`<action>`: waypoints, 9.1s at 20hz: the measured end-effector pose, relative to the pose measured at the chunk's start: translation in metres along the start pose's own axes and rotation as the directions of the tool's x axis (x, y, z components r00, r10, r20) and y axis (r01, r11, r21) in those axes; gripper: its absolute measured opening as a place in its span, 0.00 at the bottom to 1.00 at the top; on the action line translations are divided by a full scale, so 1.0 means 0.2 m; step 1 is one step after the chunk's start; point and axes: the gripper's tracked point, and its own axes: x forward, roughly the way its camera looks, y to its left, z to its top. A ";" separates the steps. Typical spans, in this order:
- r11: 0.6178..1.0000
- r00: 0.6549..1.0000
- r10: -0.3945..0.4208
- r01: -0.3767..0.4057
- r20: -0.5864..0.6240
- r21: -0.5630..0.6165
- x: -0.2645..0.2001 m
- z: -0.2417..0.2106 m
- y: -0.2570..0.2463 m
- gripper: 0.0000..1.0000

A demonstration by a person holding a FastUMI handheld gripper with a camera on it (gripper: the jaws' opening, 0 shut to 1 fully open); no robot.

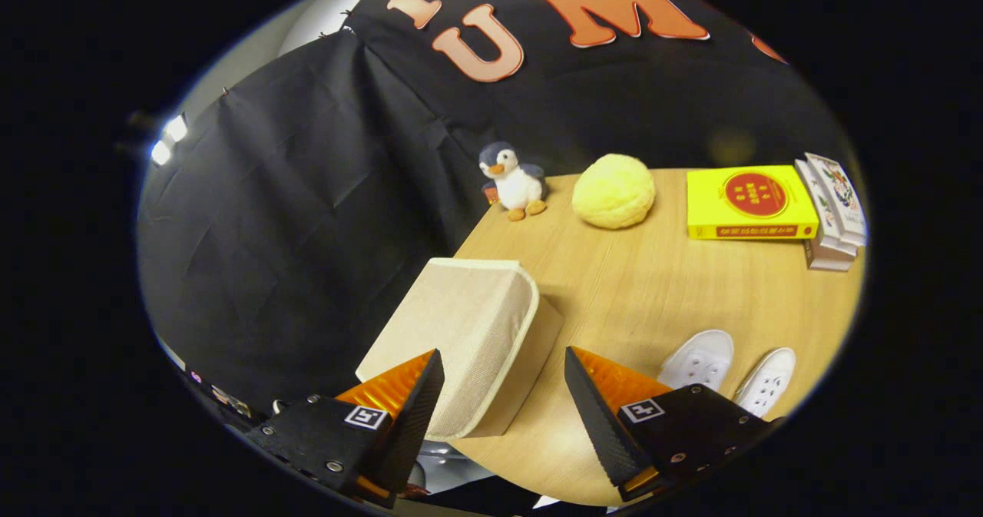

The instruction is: Open the storage box then place both shoes into the box .Put the left shoe in first, then the right shoe, with the right side of both shoes facing outward in a uniform manner.

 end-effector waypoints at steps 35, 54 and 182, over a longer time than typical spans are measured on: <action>0.857 0.922 0.377 -0.383 0.086 0.346 0.07 0.18 0.57 0.33; 0.864 0.885 0.463 -0.463 0.051 0.195 0.35 0.39 1.27 0.16; 0.924 0.923 -0.383 0.383 -0.021 -0.014 0.74 -0.26 0.45 0.03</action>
